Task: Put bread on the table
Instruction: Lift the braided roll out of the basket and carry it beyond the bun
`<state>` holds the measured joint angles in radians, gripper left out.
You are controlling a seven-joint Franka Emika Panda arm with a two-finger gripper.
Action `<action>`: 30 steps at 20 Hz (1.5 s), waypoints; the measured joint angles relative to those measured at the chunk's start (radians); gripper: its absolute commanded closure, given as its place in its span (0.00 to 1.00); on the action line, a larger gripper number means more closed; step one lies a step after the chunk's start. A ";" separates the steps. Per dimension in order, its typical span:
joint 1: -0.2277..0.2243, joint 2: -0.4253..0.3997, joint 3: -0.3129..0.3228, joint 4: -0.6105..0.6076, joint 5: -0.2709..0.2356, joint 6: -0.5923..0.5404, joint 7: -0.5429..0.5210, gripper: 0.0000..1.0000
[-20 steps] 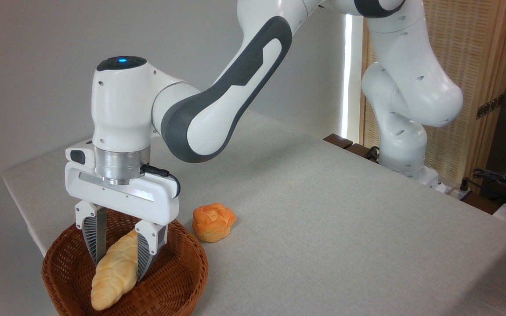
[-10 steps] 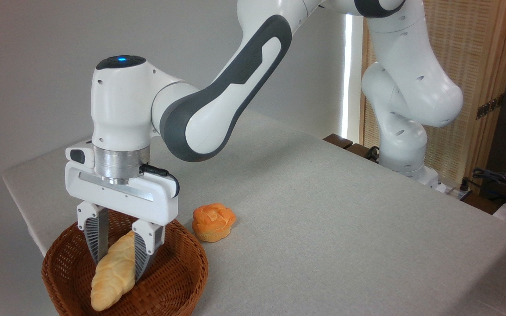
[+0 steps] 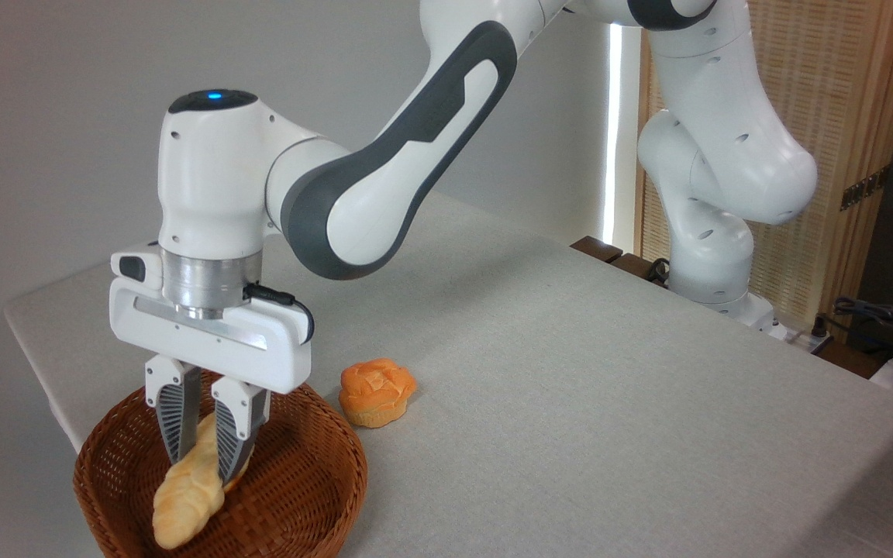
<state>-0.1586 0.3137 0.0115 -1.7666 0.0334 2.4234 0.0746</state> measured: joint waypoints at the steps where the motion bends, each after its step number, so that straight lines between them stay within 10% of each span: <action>1: 0.000 -0.009 0.000 0.002 0.000 0.000 0.000 0.63; 15: -0.004 -0.223 -0.043 0.006 -0.001 -0.286 0.014 0.55; 21: -0.006 -0.280 -0.074 -0.009 -0.054 -0.533 0.217 0.53; 25: -0.006 -0.302 -0.093 -0.042 -0.086 -0.655 0.327 0.38; 27: -0.007 -0.308 -0.126 -0.070 -0.090 -0.677 0.348 0.00; 30: -0.009 -0.308 -0.170 -0.108 -0.090 -0.679 0.350 0.00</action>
<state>-0.1679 0.0054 -0.1585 -1.8745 -0.0563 1.7447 0.4246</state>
